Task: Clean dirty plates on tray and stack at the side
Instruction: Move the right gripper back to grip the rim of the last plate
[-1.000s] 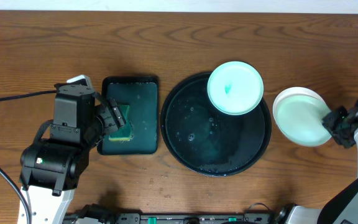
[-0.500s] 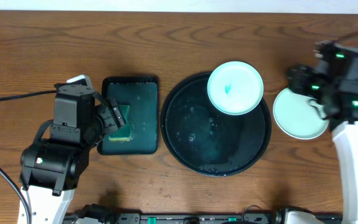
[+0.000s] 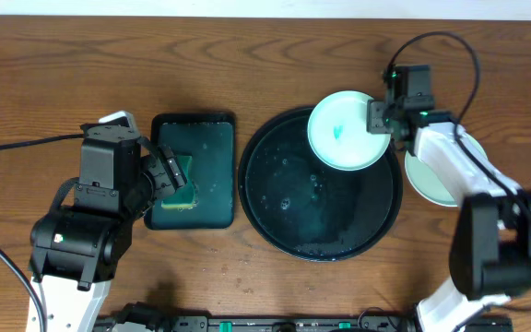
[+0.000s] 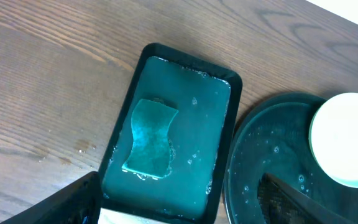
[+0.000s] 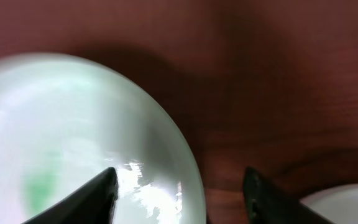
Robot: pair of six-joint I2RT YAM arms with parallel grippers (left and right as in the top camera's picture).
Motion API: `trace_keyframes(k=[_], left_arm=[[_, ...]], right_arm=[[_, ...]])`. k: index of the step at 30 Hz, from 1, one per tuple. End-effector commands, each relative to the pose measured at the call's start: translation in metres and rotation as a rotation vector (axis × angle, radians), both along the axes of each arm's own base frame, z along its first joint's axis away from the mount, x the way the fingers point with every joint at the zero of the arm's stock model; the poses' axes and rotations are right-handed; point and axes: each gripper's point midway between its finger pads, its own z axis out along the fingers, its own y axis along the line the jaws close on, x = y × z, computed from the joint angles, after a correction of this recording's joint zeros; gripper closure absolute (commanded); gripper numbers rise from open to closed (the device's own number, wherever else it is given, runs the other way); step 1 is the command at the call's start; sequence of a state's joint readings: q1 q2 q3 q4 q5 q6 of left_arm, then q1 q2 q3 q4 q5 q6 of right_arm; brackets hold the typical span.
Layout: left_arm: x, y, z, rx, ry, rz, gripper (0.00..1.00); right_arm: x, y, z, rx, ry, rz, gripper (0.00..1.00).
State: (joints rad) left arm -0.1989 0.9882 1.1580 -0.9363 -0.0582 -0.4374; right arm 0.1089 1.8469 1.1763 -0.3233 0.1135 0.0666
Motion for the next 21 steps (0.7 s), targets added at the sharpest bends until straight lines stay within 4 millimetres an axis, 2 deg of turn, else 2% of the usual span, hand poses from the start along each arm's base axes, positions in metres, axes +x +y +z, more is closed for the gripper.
trace_keyframes(k=[1, 2, 6, 11, 14, 16, 21], left_arm=[[0.001, 0.001, 0.007, 0.002, -0.016, 0.0, 0.19], [0.001, 0.001, 0.007, 0.002, -0.016, 0.0, 0.2], [0.001, 0.001, 0.007, 0.003, -0.016, 0.0, 0.19], [0.001, 0.001, 0.007, 0.002, -0.015, 0.0, 0.19], [0.001, 0.001, 0.007, 0.003, -0.016, 0.0, 0.19], [0.001, 0.001, 0.007, 0.003, -0.016, 0.0, 0.2], [0.001, 0.001, 0.007, 0.003, -0.016, 0.0, 0.19]], right_arm=[[-0.002, -0.013, -0.016, -0.068, 0.031, -0.018, 0.54], [-0.003, -0.013, -0.019, -0.068, 0.038, -0.018, 0.66], [-0.008, -0.012, -0.022, -0.057, 0.06, -0.026, 0.99], [-0.027, -0.012, -0.032, -0.012, 0.141, -0.104, 0.99], [-0.041, 0.003, -0.032, 0.059, 0.2, -0.065, 0.99], [-0.052, 0.016, -0.025, 0.111, 0.228, -0.03, 0.99], [-0.089, 0.052, 0.011, 0.241, 0.296, 0.069, 0.99]])
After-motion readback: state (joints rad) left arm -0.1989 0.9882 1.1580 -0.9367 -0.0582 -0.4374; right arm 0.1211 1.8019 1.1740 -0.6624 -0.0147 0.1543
